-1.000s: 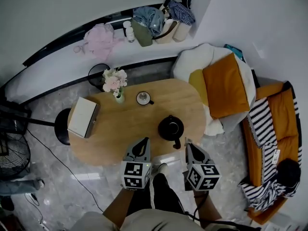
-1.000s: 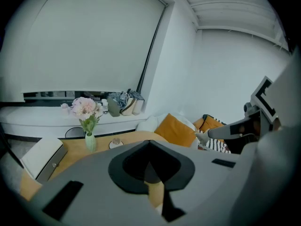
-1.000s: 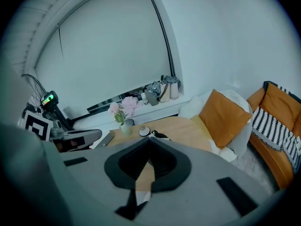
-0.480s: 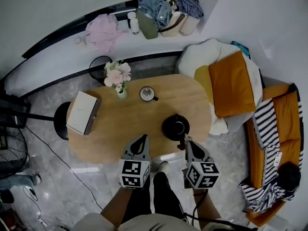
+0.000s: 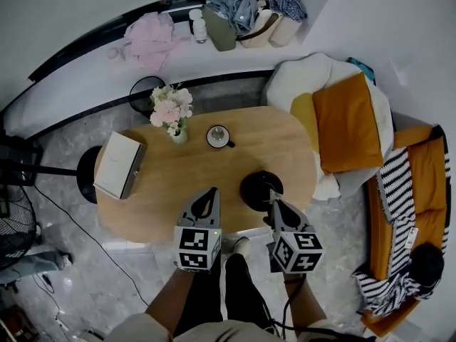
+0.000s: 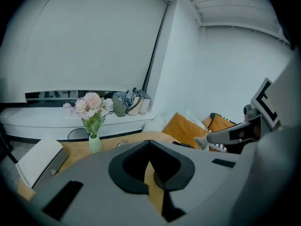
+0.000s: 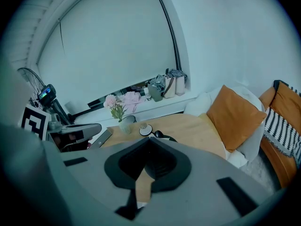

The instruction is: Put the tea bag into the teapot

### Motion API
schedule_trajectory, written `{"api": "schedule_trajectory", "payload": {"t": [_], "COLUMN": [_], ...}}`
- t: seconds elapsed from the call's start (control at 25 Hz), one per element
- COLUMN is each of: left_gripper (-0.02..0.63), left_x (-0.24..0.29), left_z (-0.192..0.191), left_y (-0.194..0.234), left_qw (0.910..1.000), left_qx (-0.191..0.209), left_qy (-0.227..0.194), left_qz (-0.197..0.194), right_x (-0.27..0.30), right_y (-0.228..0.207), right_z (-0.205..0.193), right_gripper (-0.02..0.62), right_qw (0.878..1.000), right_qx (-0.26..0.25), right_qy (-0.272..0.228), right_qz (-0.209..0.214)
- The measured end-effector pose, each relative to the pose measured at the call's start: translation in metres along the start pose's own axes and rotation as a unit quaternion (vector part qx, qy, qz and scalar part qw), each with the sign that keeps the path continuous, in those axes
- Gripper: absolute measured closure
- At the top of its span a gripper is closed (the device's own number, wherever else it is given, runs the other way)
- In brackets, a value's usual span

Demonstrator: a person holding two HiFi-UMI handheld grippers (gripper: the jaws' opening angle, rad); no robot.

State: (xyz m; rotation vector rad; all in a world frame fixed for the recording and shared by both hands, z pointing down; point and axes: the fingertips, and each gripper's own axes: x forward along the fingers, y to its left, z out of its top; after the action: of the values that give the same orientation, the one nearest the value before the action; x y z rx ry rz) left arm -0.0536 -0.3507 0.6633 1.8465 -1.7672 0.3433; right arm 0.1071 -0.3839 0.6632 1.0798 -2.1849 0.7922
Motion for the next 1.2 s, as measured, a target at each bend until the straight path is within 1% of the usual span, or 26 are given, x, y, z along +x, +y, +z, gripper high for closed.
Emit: {"api": "schedule_trajectory", "payload": {"t": [0.16,0.52,0.76,1.2], "left_gripper": [0.601,0.601,0.601,0.601], "left_x": [0.003,0.005,0.005,-0.002], "left_z": [0.003,-0.006,-0.009,0.000], "left_y": [0.003,0.004,0.001,-0.002], "left_qw": [1.0000,0.9999,0.9999,0.9999], "left_qx": [-0.003,-0.006,-0.010,-0.002], "left_qy": [-0.002,0.007,0.008,0.001], "left_qz": [0.003,0.008,0.010,0.014], "right_x": [0.004,0.008,0.006,-0.003], "right_y": [0.001,0.002,-0.003,-0.001], "right_z": [0.003,0.002,-0.001,0.005], "right_gripper": [0.561,0.558,0.558,0.558], "right_qw": [1.000,1.000,1.000,1.000], "right_qx": [0.003,0.018,0.019,0.020], "right_qy": [-0.002,-0.005,-0.001,-0.010], "right_qz": [0.003,0.016,0.010,0.016]}}
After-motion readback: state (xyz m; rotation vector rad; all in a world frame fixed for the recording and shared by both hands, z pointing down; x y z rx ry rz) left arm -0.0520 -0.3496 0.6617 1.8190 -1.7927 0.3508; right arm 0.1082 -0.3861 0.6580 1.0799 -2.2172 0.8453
